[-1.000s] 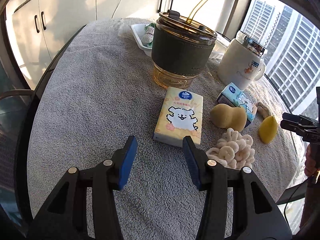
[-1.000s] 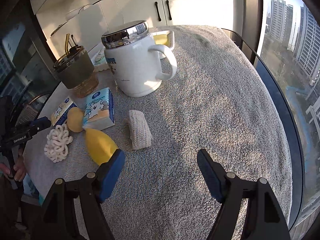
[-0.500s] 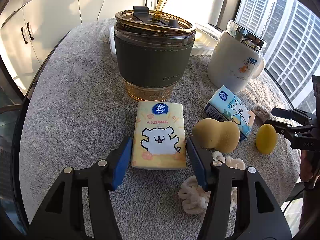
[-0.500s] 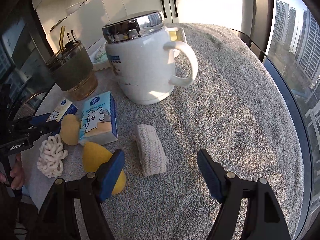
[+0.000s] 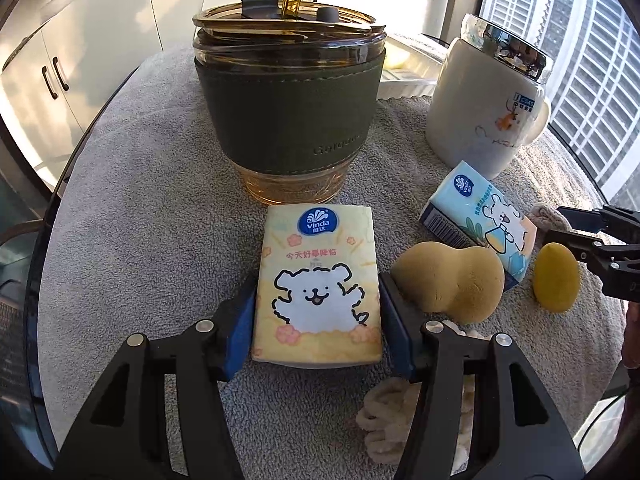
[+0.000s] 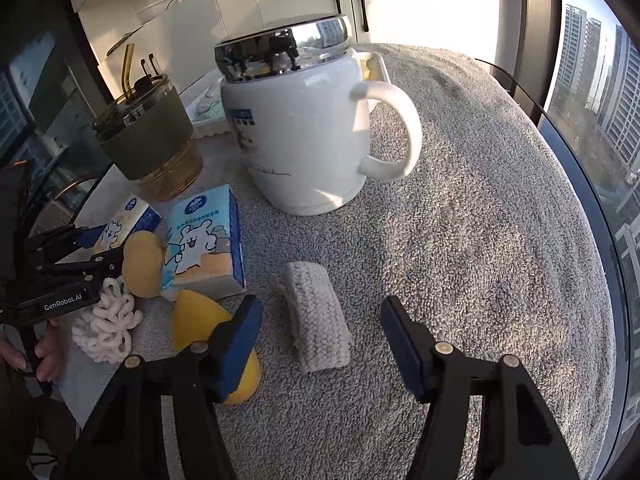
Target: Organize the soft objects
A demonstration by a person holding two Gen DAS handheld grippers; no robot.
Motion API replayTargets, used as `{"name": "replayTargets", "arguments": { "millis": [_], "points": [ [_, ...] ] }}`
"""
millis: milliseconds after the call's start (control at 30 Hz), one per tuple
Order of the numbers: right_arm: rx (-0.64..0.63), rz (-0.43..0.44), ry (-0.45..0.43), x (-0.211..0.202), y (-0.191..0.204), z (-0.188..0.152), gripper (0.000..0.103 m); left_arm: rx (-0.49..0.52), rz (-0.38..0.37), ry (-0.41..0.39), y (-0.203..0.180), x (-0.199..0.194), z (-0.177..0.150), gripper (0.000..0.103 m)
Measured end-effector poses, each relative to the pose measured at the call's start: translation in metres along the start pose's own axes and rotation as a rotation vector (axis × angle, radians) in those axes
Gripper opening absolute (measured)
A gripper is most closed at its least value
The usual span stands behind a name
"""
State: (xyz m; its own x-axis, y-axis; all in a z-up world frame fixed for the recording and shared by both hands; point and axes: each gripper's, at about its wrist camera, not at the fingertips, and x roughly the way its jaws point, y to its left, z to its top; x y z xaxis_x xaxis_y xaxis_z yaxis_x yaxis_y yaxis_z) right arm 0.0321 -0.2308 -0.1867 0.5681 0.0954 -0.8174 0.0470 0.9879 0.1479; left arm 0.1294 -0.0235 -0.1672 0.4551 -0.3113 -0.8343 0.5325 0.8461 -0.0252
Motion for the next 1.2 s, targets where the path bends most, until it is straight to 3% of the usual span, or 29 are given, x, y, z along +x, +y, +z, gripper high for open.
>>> {"name": "replayTargets", "arguments": {
  "millis": [133,667,1200],
  "points": [
    [0.025,-0.007,0.023,0.002,-0.001,0.001,0.029,-0.017,-0.003,-0.008,0.001,-0.001,0.000,0.052],
    [0.031,-0.047,-0.007,-0.040,-0.006,-0.011,0.028,-0.036,-0.007,-0.103,0.005,-0.047,-0.012,0.051],
    [0.123,-0.130,0.008,-0.050,-0.047,-0.012,0.028,-0.126,0.058,-0.102,0.047,-0.055,-0.021,0.051]
  ]
}}
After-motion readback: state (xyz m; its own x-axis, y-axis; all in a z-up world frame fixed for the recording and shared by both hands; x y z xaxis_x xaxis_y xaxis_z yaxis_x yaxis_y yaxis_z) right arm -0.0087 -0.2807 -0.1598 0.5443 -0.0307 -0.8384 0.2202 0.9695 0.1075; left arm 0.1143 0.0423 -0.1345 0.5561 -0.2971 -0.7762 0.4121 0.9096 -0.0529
